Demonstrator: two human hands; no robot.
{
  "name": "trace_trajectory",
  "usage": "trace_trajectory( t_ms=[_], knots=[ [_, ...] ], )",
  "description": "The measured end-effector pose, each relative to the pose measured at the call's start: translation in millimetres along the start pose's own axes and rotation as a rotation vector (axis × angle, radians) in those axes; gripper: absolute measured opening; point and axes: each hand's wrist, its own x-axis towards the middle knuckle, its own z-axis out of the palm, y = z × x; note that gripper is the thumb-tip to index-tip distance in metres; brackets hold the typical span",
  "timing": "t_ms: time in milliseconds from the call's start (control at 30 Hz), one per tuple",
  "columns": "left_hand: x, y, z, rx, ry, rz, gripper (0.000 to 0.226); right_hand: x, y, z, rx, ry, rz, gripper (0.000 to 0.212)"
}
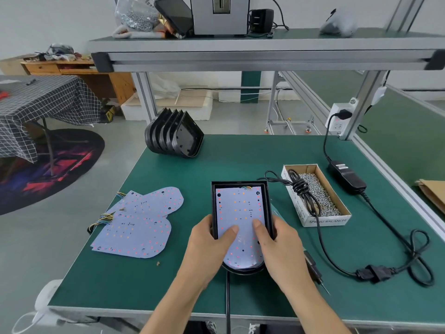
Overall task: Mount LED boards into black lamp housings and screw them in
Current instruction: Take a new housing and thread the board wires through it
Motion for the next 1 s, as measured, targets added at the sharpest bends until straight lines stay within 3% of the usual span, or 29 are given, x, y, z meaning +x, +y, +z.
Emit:
trace_trajectory(
  t_ms=[100, 200, 333, 467, 1000],
  knots=[
    [-2, 0, -3, -0.080, 0.006, -0.048, 0.023, -1, -2, 2, 0.020, -0.039, -0.035, 0.019],
    [0, 7, -6, -0.114, 0.099, -0.069, 0.042, -3, -3, 2, 0.022, -0.087, -0.032, 0.016],
    [6, 14, -4, -0.138, 0.212, -0.071, 0.029, -9, -4, 3, 0.003, -0.156, -0.020, 0.019],
    [6, 16, -1, -0.170, 0.278, -0.092, 0.037, -12, -7, 3, 0.024, -0.179, -0.004, 0.018],
    [20, 5, 4, -0.076, 0.279, -0.171, 0.055, -14, -3, 1, -0.152, -0.088, 0.042, 0.034]
  ],
)
